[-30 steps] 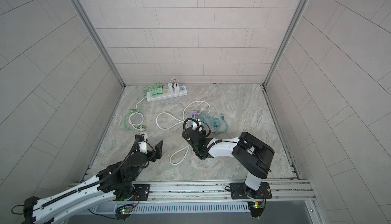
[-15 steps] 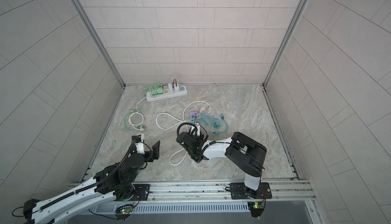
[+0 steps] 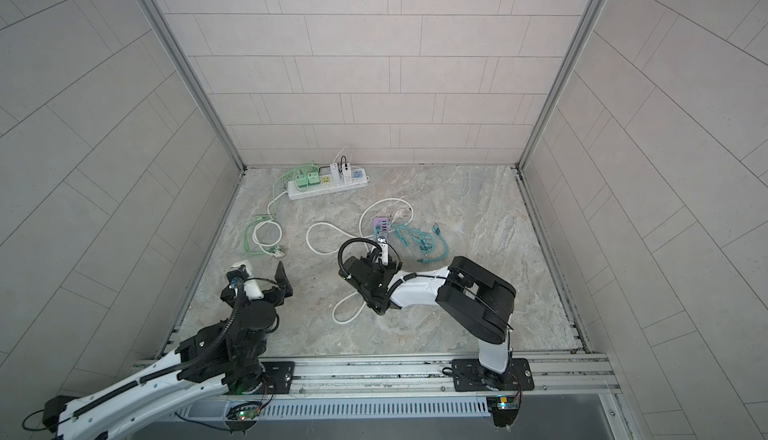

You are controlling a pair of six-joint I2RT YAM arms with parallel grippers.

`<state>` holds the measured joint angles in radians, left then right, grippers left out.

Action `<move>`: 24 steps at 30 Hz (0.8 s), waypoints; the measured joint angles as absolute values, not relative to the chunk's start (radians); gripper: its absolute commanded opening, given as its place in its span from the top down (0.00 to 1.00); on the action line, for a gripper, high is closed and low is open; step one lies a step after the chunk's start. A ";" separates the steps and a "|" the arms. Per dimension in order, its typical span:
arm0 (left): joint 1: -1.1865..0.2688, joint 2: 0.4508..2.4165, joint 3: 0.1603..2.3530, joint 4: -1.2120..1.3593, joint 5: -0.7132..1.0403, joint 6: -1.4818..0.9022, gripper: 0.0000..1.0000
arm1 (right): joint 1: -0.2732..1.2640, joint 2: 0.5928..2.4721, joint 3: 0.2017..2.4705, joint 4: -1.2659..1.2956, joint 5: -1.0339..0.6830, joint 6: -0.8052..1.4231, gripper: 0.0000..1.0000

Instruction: Insert the plug

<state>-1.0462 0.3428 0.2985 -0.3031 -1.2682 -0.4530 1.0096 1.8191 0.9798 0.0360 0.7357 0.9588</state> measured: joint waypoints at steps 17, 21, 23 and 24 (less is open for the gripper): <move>-0.382 0.567 0.049 0.439 -1.014 -0.079 0.00 | 1.007 1.679 1.044 -0.184 0.628 0.792 0.46; -0.319 0.823 0.035 0.615 -0.902 -0.062 0.00 | 1.007 1.572 0.977 -0.207 0.639 0.789 0.46; -0.306 0.982 0.040 0.733 -0.857 -0.031 0.00 | 1.007 1.518 0.933 -0.215 0.656 0.788 0.46; -0.302 1.078 0.046 0.807 -0.834 -0.006 0.00 | 1.007 1.489 0.910 -0.221 0.668 0.788 0.45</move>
<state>-0.3023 1.0779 0.0456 0.8070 -0.8341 -0.0063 1.0073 1.4887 0.9096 -0.2214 0.6682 0.7879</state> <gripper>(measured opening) 0.995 0.543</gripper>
